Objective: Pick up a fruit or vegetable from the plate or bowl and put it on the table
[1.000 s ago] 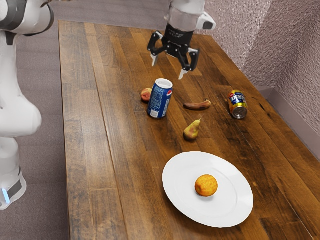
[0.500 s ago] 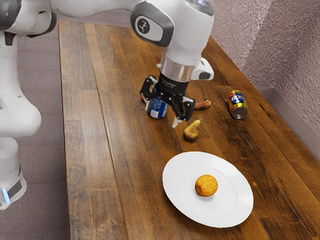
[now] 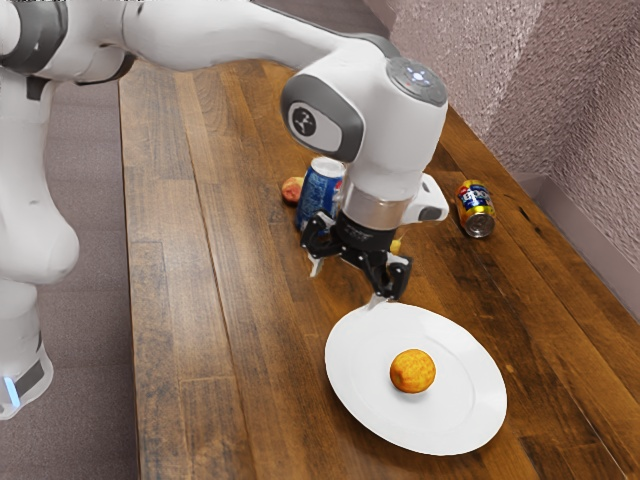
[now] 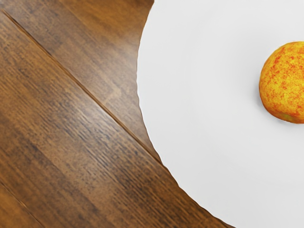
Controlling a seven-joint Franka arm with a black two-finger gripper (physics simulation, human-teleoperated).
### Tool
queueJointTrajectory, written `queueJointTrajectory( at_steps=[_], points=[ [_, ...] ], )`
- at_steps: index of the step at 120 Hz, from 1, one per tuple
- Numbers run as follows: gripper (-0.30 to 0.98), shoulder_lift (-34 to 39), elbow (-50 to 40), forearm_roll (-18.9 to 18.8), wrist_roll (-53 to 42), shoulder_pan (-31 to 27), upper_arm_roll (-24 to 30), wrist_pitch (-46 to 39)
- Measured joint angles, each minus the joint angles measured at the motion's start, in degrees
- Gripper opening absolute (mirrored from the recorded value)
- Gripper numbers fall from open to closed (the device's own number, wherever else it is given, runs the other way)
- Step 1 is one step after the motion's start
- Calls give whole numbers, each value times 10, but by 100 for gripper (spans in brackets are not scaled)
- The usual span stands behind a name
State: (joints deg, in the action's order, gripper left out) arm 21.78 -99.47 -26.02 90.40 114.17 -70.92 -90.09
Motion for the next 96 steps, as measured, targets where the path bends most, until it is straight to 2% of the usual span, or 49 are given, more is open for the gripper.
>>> queueJointTrajectory(
  at_steps=[7,17,28,39,70,75,96],
  points=[
    [69,0,35,-2,-1,55,-68,-2],
    [69,2,108,-5,-3,181,-184,14],
    [69,9,131,-6,-14,219,-254,28],
    [69,10,135,-9,-28,219,-276,35],
    [69,15,103,-7,-54,227,-287,16],
    [69,19,104,-7,-58,249,-296,10],
    [69,61,171,-9,-71,407,-401,0]
  ],
)
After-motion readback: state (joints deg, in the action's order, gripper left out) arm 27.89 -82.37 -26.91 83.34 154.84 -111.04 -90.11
